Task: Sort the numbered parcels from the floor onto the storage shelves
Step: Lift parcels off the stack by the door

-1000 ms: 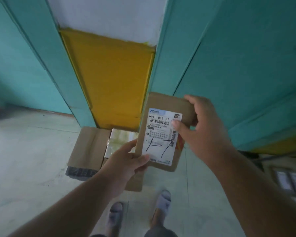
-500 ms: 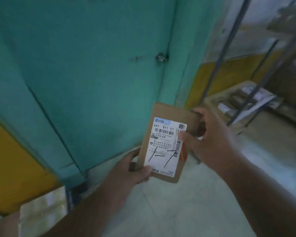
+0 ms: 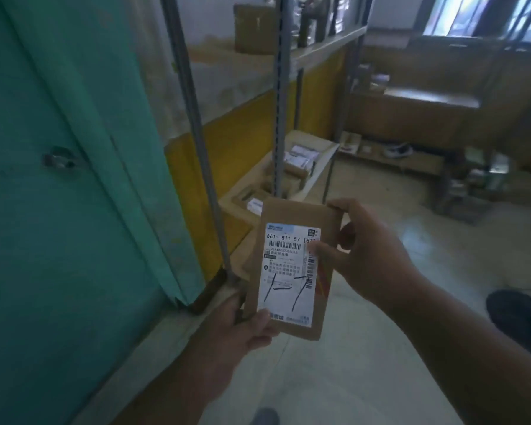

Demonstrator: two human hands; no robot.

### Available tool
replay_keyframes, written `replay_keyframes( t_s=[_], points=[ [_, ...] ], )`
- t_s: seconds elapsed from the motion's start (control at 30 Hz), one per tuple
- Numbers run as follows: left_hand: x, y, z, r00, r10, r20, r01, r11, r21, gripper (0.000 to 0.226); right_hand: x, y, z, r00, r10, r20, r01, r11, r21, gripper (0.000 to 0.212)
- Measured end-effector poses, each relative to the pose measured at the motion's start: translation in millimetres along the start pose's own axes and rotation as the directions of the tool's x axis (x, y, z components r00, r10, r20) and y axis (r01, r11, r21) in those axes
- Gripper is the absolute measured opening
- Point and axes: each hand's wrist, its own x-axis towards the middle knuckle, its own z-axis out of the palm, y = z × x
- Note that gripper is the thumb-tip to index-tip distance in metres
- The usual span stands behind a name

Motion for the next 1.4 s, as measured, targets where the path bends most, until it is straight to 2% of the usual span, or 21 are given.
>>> replay_keyframes(
  t_s=[0.07,0.23,0.4,0.5,0.57,0.63,0.8,0.93,1.07,1.23,1.4],
  points=[
    [59,11,22,0.996,-0.029,0.079,0.029,1.000,0.006,0.034,29,33,-17,0.995,0.058,-0.084,-0.061,0.998,-0.033,0.057],
    [174,43,113,0.956,-0.090,0.279,0.072,0.995,0.072,0.051,78,112,-92,0.937,0.217,-0.273,-0.252,0.963,-0.097,0.059],
    [277,57,220,0.883,-0.121,0.454,0.018,0.974,0.225,0.054,105,221,-153,0.815,0.379,-0.439,-0.425,0.905,-0.007,0.056],
    [344,66,279,0.867,-0.091,0.489,-0.043,0.966,0.256,0.060,135,290,-183,0.765,0.426,-0.483,-0.464,0.885,0.047,0.054],
    [385,73,307,0.884,-0.083,0.460,-0.046,0.963,0.264,0.063,174,326,-202,0.770,0.437,-0.465,-0.463,0.884,0.063,0.055],
    [416,83,324,0.906,-0.093,0.414,-0.011,0.971,0.241,0.060,217,346,-218,0.808,0.427,-0.406,-0.443,0.894,0.058,0.054],
    [489,120,338,0.960,-0.106,0.261,0.077,0.990,0.118,0.056,349,369,-249,0.924,0.277,-0.263,-0.299,0.953,-0.047,0.059],
    [559,136,335,0.989,-0.108,0.101,0.104,0.994,0.045,0.052,464,393,-233,0.978,0.158,-0.136,-0.170,0.982,-0.079,0.059],
    [641,163,322,0.997,-0.078,0.016,0.077,0.995,0.059,0.048,570,416,-206,0.988,0.136,-0.069,-0.139,0.990,-0.026,0.061],
    [725,201,328,0.994,-0.098,-0.040,0.098,0.995,0.009,0.045,676,437,-208,0.996,0.093,0.017,-0.091,0.992,-0.091,0.071],
    [794,212,338,0.984,-0.031,-0.175,0.040,0.998,0.050,0.041,776,460,-200,0.993,0.028,0.114,-0.014,0.992,-0.124,0.075]
  ],
)
